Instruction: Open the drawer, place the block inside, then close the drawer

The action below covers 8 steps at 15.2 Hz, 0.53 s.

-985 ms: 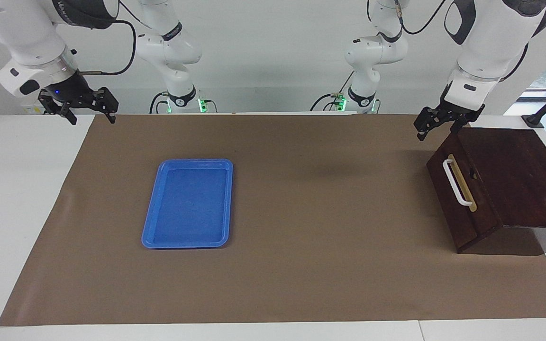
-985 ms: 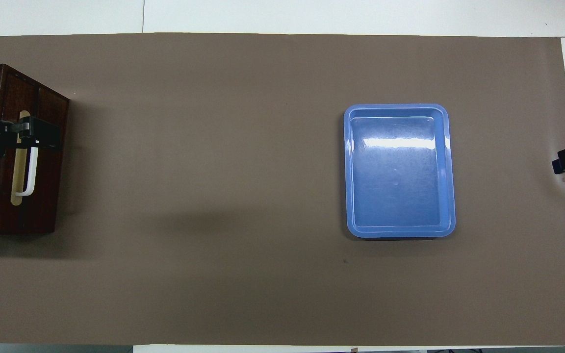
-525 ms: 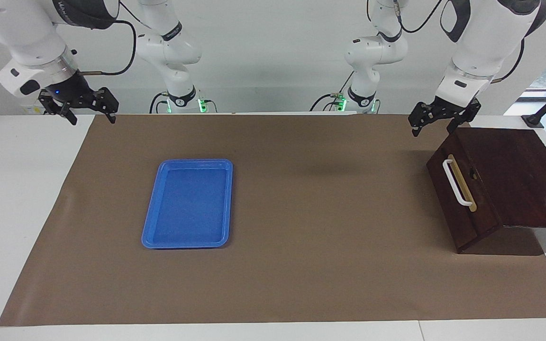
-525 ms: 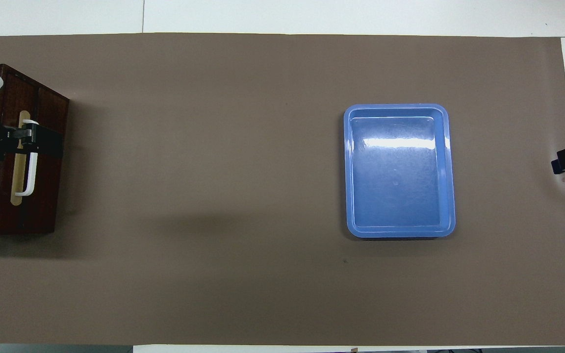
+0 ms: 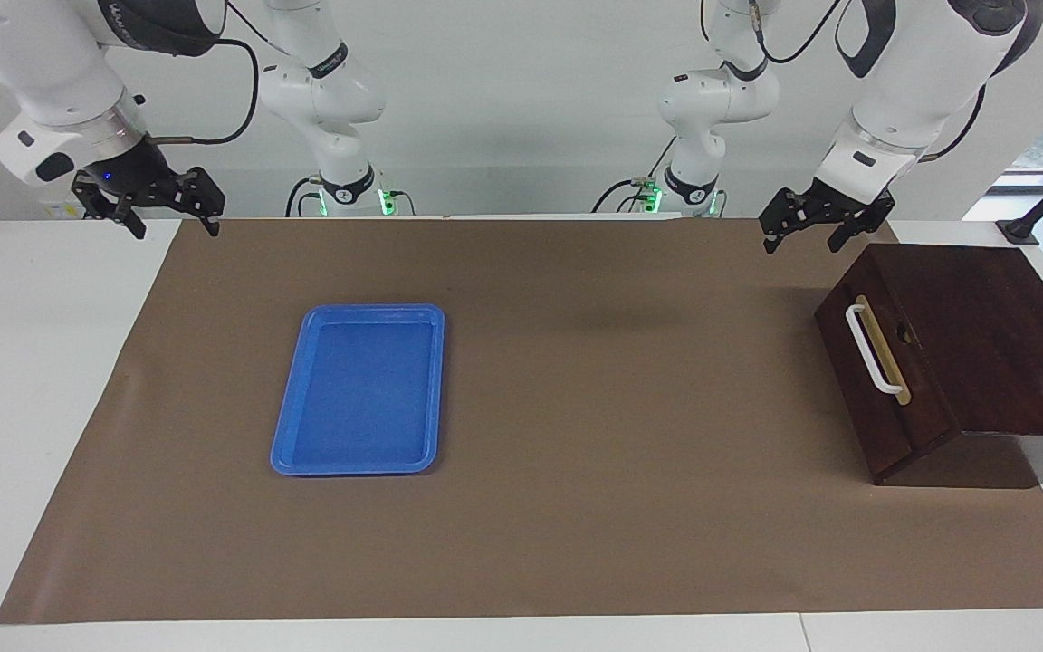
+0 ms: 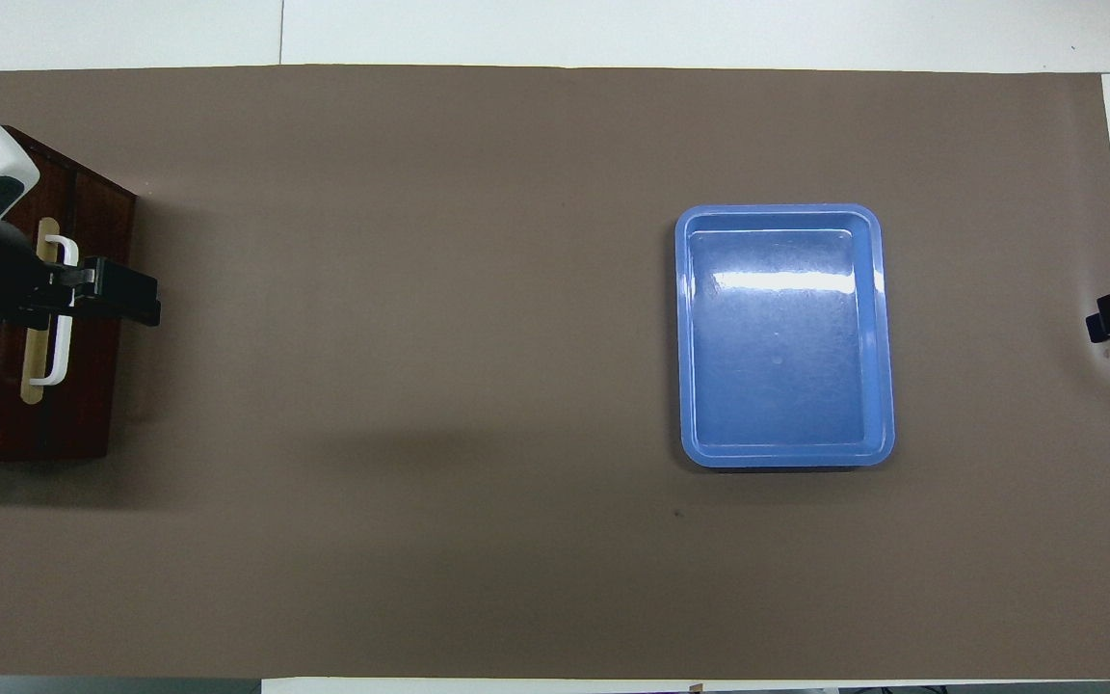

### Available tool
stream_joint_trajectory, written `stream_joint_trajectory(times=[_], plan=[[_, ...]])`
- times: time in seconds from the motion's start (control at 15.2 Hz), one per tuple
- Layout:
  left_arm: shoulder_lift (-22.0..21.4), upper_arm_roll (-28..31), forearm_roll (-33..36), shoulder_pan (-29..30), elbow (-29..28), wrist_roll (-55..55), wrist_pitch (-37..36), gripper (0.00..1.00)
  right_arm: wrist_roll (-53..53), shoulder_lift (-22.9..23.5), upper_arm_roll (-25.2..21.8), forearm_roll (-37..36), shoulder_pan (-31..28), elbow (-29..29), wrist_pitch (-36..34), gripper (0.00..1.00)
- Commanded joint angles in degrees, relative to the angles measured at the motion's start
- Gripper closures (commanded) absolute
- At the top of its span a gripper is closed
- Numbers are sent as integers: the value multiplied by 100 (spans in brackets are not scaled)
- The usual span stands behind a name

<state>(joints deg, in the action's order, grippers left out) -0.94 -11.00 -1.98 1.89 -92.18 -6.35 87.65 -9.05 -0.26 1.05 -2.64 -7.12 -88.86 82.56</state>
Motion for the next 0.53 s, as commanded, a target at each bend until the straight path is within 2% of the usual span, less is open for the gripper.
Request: stream_joint_trajectory(times=[0.0,0.46], plan=[[-196,55,-136,-22,-195,-242,-125,0,70,-79,45,-79,-26,-88,23,0],[-196,63,-127,-22,-213,-262,-55,0,70,-79,45,-79,-26,-88,23,0]])
